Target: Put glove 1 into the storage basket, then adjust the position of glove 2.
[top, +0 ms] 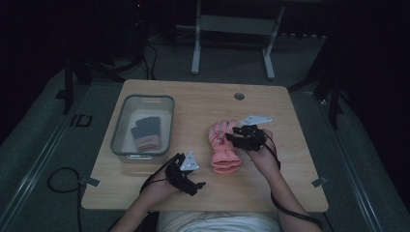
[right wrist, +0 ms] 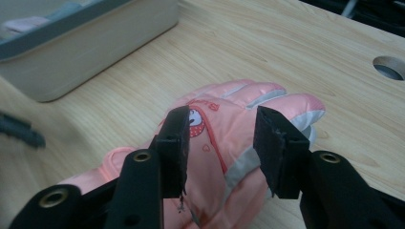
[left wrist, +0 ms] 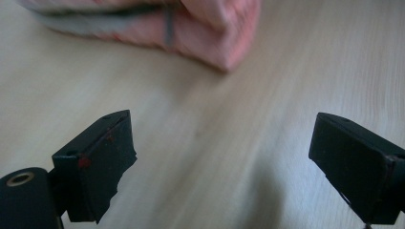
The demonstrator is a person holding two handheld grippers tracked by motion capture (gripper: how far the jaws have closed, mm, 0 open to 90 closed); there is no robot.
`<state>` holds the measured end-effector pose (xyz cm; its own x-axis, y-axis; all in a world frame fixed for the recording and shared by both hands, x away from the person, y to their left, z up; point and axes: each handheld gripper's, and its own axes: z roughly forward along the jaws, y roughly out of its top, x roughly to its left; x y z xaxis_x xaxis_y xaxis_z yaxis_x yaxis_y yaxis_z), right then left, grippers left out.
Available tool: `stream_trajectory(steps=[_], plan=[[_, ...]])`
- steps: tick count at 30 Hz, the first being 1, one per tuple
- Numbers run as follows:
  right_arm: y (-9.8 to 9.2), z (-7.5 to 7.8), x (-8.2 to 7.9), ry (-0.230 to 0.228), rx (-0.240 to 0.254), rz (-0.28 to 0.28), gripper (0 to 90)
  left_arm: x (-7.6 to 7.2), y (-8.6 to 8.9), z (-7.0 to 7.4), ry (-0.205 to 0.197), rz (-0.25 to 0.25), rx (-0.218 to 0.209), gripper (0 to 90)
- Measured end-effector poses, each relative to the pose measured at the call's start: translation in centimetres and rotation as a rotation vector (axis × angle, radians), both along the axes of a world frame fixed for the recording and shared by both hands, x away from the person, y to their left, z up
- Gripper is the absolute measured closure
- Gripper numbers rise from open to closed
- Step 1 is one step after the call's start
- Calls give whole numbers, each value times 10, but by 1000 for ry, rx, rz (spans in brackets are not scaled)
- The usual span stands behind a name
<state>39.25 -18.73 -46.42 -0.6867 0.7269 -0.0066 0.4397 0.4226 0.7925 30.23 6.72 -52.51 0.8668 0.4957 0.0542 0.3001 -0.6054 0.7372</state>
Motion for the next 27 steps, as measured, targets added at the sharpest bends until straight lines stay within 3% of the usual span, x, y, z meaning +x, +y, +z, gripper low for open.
stream_trajectory(steps=[3,6,7,8,9,14,17,19,22,24,25,27], plan=[[-4,-3,1,28,-22,13,615,3,-1,17,-22,38,-39,82],[-9,-10,0,53,-28,1,627,10,-3,32,-16,103,-84,122],[-12,-12,0,62,-26,-7,625,10,-3,32,-16,103,-84,135],[-16,-16,0,73,-26,-18,616,19,-7,39,-16,156,-96,138],[-18,-19,0,83,-26,-22,610,25,-9,41,-4,172,-103,142],[-24,-34,2,147,-22,-32,560,59,-26,42,108,223,-143,147],[-27,-40,7,200,-5,-30,483,79,-39,36,136,264,-125,145],[-28,-44,11,234,6,-28,444,92,-43,29,206,281,-141,134],[-28,-49,16,254,8,-15,403,108,-49,17,237,350,-99,136],[-29,-53,20,283,24,-2,401,110,-50,14,250,349,-83,144],[-29,-55,22,306,33,4,401,117,-52,4,315,366,-82,144],[-28,-59,25,334,43,4,402,121,-52,-2,365,378,-106,144]])
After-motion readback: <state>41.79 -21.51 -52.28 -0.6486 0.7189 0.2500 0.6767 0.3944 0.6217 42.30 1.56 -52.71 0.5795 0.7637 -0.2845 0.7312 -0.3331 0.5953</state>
